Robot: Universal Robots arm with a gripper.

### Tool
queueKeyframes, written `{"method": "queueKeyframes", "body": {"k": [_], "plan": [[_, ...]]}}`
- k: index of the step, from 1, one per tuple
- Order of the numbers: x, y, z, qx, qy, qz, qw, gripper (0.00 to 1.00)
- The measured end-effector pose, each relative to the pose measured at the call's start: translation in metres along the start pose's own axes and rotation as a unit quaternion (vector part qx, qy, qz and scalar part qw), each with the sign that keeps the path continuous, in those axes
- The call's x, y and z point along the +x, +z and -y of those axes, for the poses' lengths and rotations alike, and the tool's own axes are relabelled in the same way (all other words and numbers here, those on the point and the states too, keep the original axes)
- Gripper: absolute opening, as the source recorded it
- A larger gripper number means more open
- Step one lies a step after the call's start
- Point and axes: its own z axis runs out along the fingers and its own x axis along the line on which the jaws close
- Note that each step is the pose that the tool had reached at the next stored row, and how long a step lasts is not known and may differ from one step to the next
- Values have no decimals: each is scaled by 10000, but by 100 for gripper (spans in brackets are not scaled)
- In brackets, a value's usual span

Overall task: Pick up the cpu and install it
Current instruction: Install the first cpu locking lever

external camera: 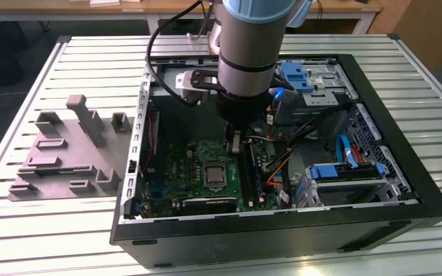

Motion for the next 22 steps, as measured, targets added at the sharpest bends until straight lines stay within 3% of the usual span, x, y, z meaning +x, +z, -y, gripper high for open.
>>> {"method": "queueKeyframes", "body": {"k": [3, 10, 16, 22], "plan": [[5, 5, -4, 5, -195, -9, 9998, 11], [73, 11, -18, 9, -289, -23, 9996, 11], [86, 23, -17, 13, -425, -93, 9991, 11], [170, 50, -7, 16, -477, -94, 9988, 11]]}}
